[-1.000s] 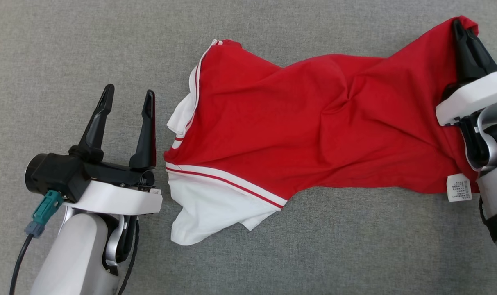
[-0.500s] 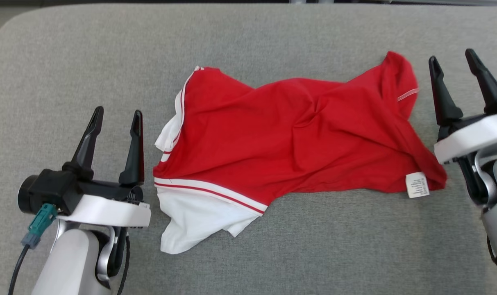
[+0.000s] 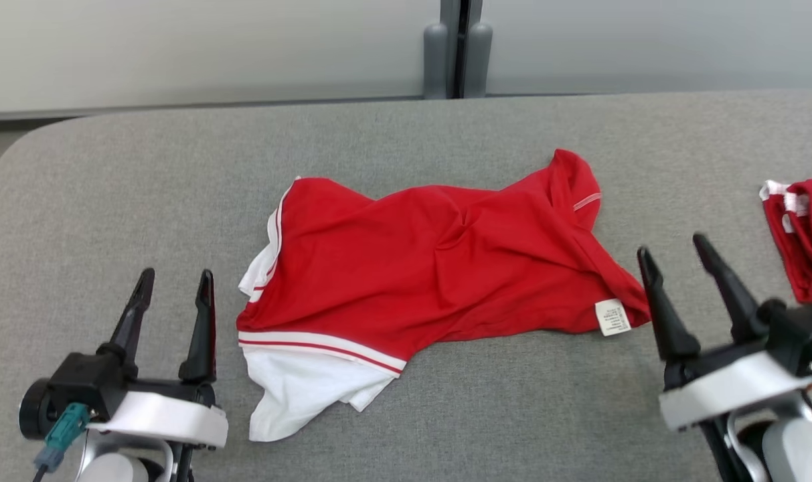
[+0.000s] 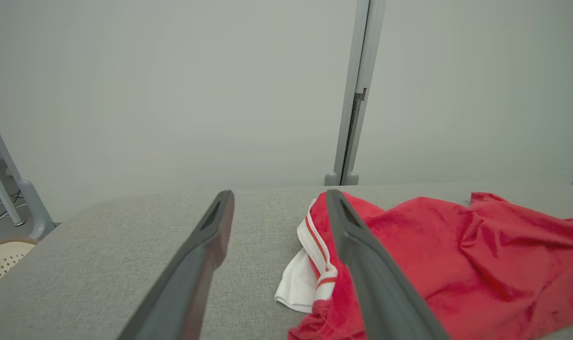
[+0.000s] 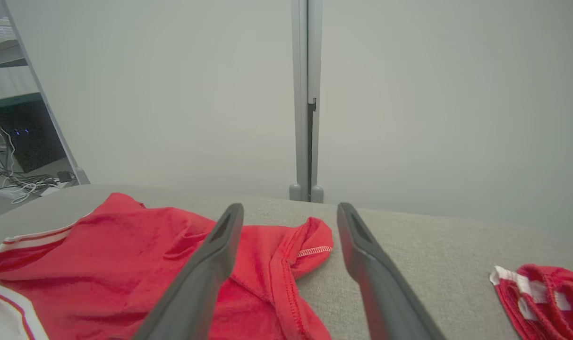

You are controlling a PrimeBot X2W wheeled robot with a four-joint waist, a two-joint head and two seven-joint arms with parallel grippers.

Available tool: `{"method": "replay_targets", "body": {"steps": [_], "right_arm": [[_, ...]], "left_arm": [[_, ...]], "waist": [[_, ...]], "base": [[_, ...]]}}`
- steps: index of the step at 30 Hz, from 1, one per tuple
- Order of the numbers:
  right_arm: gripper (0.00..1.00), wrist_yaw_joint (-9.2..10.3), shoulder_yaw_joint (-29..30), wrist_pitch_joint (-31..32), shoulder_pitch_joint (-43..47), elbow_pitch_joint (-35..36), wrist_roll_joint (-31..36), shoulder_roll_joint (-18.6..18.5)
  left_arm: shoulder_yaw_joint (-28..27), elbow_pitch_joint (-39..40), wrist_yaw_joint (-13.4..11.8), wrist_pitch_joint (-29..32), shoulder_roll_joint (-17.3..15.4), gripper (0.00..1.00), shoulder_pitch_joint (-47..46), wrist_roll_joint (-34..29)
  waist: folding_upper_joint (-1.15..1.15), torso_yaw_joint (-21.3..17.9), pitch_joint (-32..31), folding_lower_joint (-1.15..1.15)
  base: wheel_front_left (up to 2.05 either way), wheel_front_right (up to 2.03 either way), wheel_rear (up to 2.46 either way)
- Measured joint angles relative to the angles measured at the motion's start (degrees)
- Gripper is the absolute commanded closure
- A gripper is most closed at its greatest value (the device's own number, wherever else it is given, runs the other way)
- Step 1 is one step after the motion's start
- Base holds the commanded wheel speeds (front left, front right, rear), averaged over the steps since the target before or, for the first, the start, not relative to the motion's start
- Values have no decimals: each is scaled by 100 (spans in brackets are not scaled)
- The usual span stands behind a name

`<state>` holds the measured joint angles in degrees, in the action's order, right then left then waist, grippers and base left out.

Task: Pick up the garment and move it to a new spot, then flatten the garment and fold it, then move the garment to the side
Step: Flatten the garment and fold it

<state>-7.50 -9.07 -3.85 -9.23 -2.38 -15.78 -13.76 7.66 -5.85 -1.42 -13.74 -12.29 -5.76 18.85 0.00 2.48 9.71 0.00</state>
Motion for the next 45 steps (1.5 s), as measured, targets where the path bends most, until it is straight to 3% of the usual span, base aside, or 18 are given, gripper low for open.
{"method": "replay_targets", "body": {"steps": [6, 15, 37, 45], "right_arm": [[0, 0, 174, 308, 784, 582, 146, 283], [0, 0, 315, 542, 1027, 949, 223, 410], [0, 0, 271, 561, 1043, 801, 166, 478], [0, 0, 221, 527, 911, 756, 149, 479]], "left_arm": [[-58, 180, -136, 118, -15, 0, 447, 79], [-8, 437, -221, 280, -31, 0, 671, 107], [163, 656, -318, 417, -98, 0, 738, 91], [655, 220, -207, 1053, 103, 0, 771, 194]], "waist": [[0, -109, -289, 0], [0, -140, -428, 0], [0, -75, -379, 0], [0, -85, -127, 0]], "base": [[0, 0, 0], [0, 0, 0], [0, 0, 0], [0, 0, 0]]}}
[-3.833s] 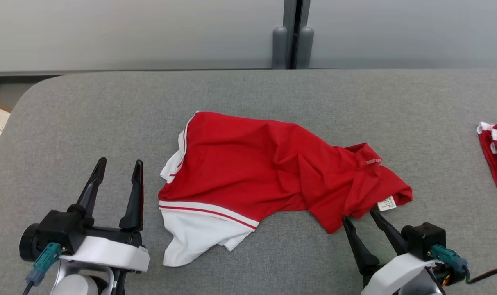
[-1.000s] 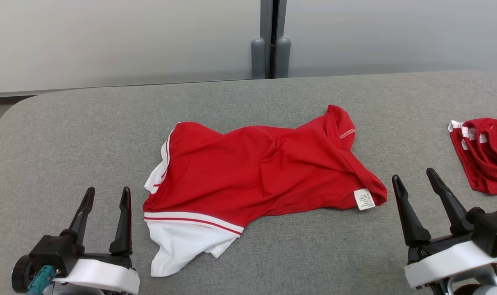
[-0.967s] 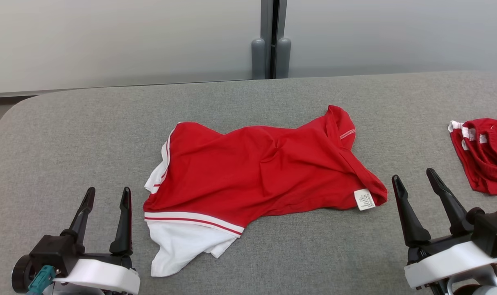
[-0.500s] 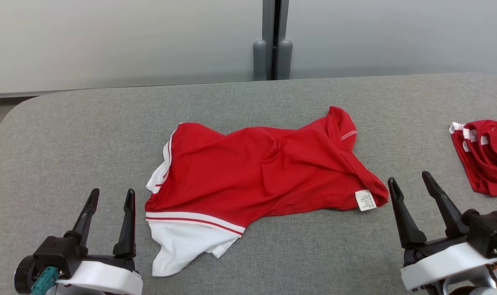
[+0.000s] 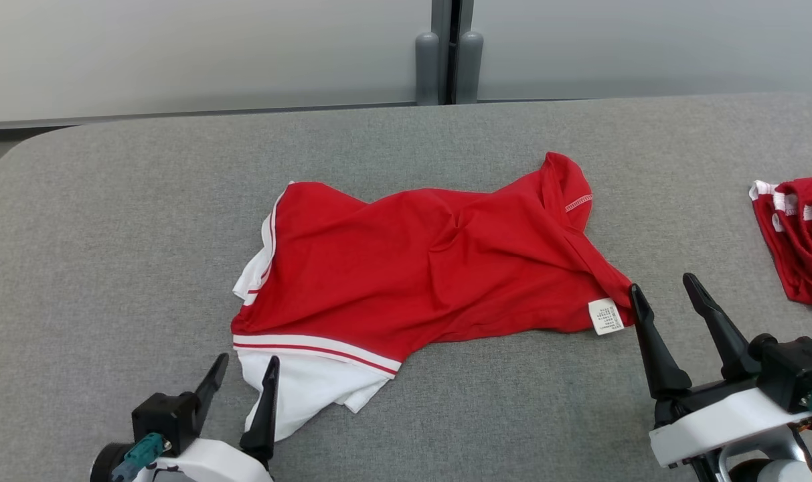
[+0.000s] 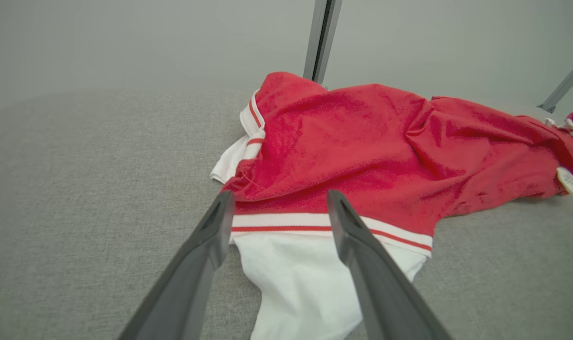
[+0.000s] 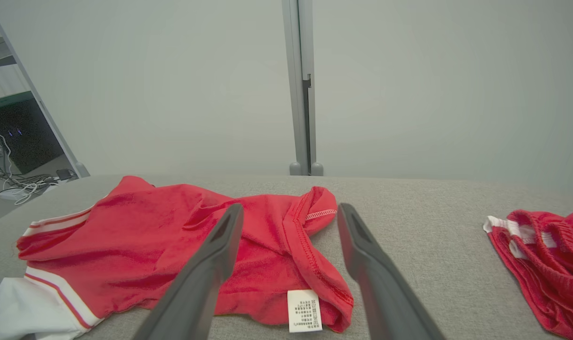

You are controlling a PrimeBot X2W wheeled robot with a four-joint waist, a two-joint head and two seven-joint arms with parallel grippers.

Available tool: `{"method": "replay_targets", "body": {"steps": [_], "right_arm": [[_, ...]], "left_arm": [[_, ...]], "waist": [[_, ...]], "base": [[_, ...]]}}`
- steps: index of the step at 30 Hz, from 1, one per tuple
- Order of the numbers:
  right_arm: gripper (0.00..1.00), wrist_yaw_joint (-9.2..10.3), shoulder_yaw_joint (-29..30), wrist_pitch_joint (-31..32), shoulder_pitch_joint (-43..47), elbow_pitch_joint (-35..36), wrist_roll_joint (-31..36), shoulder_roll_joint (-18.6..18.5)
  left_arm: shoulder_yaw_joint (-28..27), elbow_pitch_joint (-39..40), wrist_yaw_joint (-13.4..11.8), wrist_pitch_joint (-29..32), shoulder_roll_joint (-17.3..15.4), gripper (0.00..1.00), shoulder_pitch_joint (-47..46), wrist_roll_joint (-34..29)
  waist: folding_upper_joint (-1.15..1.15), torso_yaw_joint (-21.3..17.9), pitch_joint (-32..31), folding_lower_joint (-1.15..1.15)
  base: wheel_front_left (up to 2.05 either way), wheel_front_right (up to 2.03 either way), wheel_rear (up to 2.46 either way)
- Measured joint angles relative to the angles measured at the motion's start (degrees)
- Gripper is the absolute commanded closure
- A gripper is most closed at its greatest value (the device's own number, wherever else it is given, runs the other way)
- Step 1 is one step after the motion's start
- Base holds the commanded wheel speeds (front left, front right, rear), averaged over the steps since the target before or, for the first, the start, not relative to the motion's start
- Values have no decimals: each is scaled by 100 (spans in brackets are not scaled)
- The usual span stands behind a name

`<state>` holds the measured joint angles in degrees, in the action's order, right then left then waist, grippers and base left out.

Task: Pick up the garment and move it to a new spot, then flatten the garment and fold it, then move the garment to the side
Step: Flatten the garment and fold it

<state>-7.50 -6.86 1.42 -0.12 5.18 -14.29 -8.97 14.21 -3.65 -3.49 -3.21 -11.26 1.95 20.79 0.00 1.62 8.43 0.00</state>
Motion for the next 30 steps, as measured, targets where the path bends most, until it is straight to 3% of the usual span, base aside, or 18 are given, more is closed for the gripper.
{"method": "replay_targets", "body": {"steps": [11, 12, 13, 14, 24, 30], "right_arm": [[0, 0, 65, -24, -31, -58, -49, -22], [0, 0, 70, -24, -34, -74, -52, -22], [0, 0, 79, -24, -44, -85, -57, -22], [0, 0, 99, -24, -55, -101, -57, -29], [0, 0, 310, 43, -63, -971, -130, -212], [0, 0, 107, -97, -648, -1757, -190, -304]], "left_arm": [[85, -907, 191, 633, 165, 0, 164, 577], [98, -916, 219, 687, 160, 36, 160, 599], [97, -913, 245, 690, 157, 81, 154, 619], [96, -913, 249, 689, 154, 100, 147, 641], [177, -824, 292, 681, 124, 100, 46, 638], [192, -835, 303, 599, 134, 100, -201, 636]], "waist": [[0, -11, 272, 0], [0, 0, 277, 0], [0, 7, 282, 0], [0, 15, 284, 0], [0, 101, 365, 0], [0, 137, 592, 0]], "base": [[0, 0, 0], [0, 0, 0], [0, 0, 0], [0, 0, 0], [0, 0, 0], [0, 0, 0]]}}
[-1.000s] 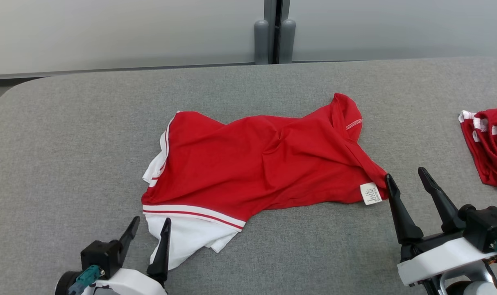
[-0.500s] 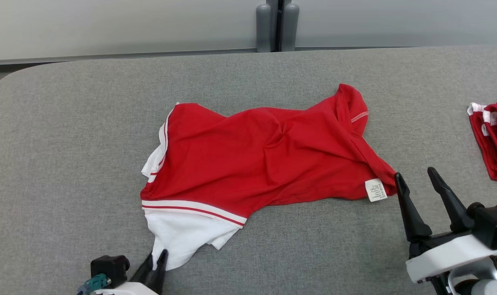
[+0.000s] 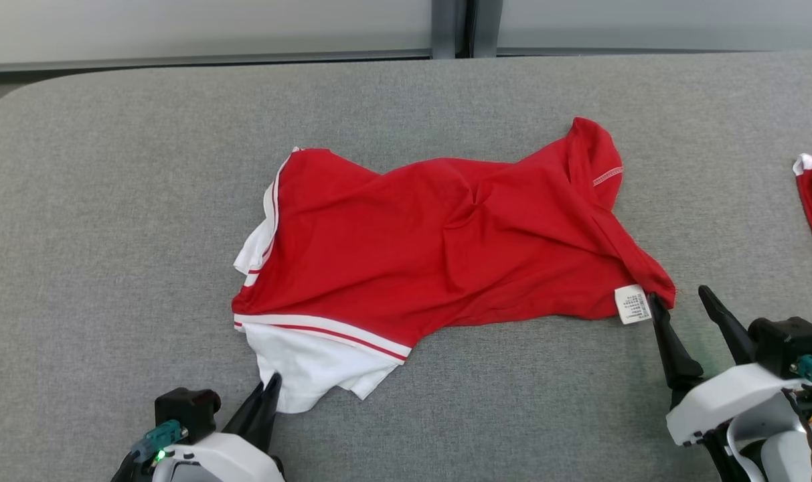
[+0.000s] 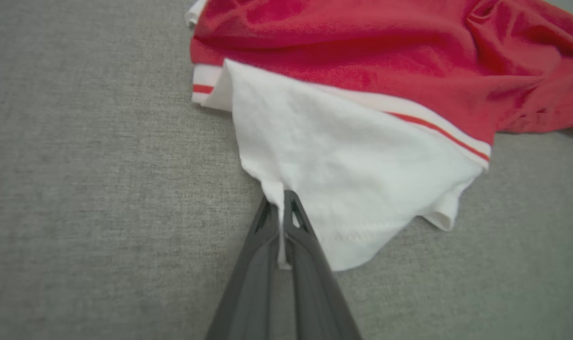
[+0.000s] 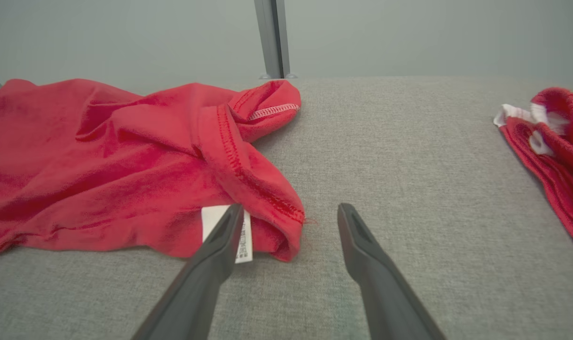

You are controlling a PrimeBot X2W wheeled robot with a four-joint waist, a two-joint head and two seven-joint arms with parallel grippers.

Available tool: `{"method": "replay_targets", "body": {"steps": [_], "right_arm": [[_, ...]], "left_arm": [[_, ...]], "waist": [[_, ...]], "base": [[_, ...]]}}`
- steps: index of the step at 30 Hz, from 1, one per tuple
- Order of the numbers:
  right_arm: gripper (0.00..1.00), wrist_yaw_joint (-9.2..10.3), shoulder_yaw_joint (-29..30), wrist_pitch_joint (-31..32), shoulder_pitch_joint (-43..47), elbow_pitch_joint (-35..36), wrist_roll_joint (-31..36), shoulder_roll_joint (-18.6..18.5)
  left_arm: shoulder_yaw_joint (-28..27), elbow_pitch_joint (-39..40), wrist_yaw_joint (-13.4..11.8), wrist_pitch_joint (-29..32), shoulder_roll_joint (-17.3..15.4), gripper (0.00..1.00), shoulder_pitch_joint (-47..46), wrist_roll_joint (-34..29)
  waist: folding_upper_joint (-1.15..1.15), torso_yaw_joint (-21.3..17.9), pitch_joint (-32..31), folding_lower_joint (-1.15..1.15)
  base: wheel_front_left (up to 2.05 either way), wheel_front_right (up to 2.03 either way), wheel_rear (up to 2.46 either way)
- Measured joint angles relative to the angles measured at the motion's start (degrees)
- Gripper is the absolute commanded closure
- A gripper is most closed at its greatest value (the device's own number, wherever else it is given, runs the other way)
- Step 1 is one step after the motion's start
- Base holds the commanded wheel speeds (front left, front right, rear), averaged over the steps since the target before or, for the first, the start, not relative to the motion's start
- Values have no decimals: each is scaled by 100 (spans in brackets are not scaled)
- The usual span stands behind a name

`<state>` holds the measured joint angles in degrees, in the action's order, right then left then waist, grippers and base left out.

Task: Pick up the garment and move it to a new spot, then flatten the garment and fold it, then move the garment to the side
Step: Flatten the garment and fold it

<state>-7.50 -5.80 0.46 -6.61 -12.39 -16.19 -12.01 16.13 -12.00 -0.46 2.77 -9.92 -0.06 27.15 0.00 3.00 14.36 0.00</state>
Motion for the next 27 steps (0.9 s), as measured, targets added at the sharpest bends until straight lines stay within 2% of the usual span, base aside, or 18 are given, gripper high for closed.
{"method": "replay_targets", "body": {"steps": [1, 2, 4, 5, 15, 27], "right_arm": [[0, 0, -37, -48, -90, -110, 0, -12], [40, 0, -74, -57, -175, -213, -12, -23], [87, 0, -123, -164, -303, -358, -38, -47], [100, 0, -132, -205, -346, -390, -38, -63], [100, 0, -87, -523, -513, -213, -109, -143], [100, 0, 189, -570, -714, 1004, -427, -196]], "left_arm": [[11, -2, 22, -26, 5, 100, -42, -15], [25, -3, 25, -34, 11, 100, -82, -30], [43, 0, 47, -124, 24, 100, -158, -42], [44, 10, 48, -175, 32, 100, -182, -42], [-176, 476, -11, -777, -37, 100, -373, -105], [-587, 1870, -109, -1454, -290, 100, -1080, -344]], "waist": [[0, 9, 38, 0], [0, 19, 76, 0], [0, 52, 141, 0], [0, 70, 166, 0], [0, 30, 133, 0], [0, -79, -269, 0]], "base": [[0, 0, 0], [0, 0, 0], [0, 0, 0], [0, 0, 0], [0, 0, 0], [0, 0, 0]]}}
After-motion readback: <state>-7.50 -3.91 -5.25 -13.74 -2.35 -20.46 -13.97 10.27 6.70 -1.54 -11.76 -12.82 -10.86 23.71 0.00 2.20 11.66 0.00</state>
